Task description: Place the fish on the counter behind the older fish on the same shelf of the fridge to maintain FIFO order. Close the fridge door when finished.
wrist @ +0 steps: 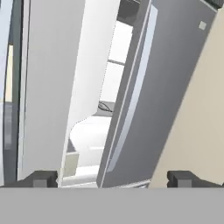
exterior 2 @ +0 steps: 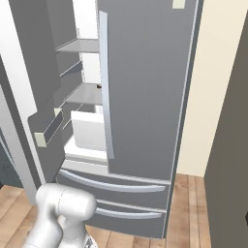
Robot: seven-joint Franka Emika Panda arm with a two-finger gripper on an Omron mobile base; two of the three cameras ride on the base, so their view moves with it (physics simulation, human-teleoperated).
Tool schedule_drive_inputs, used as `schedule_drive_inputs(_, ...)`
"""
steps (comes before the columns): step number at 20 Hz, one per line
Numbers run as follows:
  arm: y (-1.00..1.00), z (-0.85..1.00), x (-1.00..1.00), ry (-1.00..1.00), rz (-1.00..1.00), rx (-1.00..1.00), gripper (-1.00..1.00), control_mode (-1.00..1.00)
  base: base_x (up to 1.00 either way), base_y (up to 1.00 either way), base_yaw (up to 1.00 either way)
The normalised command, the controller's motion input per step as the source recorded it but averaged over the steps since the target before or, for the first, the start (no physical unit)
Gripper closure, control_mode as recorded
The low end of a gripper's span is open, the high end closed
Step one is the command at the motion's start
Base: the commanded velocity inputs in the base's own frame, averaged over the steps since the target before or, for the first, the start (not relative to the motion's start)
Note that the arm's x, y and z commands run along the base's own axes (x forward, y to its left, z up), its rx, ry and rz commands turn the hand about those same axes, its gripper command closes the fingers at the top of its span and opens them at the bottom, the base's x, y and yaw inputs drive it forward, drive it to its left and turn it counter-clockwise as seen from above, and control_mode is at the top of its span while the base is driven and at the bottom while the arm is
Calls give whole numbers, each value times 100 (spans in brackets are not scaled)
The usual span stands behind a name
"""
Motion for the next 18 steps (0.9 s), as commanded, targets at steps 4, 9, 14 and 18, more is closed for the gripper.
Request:
schedule_drive_inputs(4, 84, -50, 64, -2, -19, -3, -100, -100, 0, 0, 0)
schedule_drive_inputs(9, 79, -40, 75, -1, -22, -5, -100, -100, 0, 0, 0)
schedule_drive_inputs(14, 25, -16, 84, 0, -22, -4, -100, -100, 0, 0, 0)
schedule_drive_inputs(18, 5, -11, 98, 0, -13, -1, -100, -100, 0, 0, 0)
